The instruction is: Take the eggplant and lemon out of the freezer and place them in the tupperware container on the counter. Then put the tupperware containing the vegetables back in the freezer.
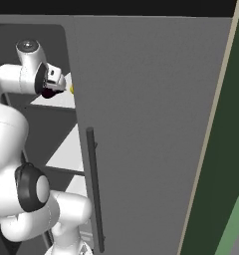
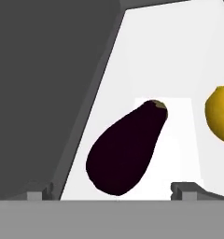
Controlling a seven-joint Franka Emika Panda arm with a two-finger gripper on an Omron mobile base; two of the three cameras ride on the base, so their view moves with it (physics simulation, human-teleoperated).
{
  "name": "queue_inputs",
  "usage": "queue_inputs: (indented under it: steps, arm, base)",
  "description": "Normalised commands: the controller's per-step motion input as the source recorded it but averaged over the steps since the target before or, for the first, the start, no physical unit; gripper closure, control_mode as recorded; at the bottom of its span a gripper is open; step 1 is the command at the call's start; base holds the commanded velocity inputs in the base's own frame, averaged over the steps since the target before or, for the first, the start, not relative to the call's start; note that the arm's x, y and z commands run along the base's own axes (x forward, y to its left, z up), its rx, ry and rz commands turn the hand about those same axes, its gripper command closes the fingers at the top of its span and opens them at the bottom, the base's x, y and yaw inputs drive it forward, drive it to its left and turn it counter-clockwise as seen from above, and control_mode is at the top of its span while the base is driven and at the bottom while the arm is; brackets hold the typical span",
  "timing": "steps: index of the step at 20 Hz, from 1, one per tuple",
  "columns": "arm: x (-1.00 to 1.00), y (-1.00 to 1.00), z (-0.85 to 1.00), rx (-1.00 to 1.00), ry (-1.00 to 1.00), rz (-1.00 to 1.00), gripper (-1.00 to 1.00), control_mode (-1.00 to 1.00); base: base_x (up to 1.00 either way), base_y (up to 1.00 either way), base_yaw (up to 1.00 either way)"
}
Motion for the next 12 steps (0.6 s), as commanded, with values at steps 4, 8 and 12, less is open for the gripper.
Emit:
queue_inputs:
  steps: [4, 8, 12]
  arm:
    - [0.01, 0.13, -0.11, 0.0, 0.05, -0.05, -1.0, -1.0]
    - [0.05, 0.09, -0.11, 0.0, 0.05, -0.05, -1.0, -1.0]
    - [0.14, 0.0, -0.03, 0.03, 0.07, -0.06, -1.0, -1.0]
  base:
    - [0.0, 0.0, 0.0]
    - [0.0, 0.0, 0.0]
    - [0.0, 0.0, 0.0]
